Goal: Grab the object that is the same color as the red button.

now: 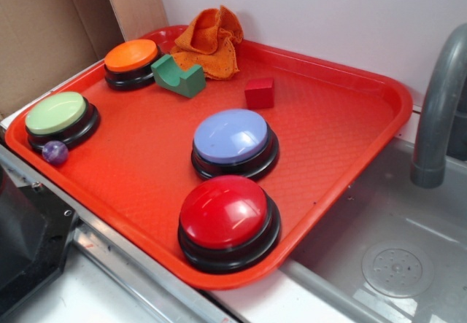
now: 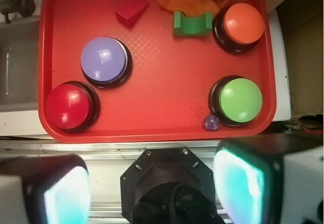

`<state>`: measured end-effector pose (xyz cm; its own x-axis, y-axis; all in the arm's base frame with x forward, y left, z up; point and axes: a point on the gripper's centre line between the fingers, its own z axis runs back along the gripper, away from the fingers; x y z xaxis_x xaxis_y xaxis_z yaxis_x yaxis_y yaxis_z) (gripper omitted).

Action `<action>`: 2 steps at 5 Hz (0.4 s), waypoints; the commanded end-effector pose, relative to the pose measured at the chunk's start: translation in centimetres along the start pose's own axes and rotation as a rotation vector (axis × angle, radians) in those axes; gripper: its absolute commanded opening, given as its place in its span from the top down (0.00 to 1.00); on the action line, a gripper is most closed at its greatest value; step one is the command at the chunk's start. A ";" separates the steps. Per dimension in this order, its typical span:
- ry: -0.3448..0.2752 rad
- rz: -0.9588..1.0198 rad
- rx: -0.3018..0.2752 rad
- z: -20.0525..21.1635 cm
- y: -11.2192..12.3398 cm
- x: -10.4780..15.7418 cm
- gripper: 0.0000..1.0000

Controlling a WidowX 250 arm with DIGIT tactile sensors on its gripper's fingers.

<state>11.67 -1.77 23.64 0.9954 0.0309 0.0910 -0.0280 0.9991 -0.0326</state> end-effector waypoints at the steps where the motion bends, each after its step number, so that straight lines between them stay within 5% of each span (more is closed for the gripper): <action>1: 0.000 0.000 0.000 0.0 0.0 0.0 0.00; 2: 0.025 0.146 -0.010 -1.3 -0.5 2.4 0.00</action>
<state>13.93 -2.20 21.88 0.9844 0.1737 0.0295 -0.1725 0.9842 -0.0394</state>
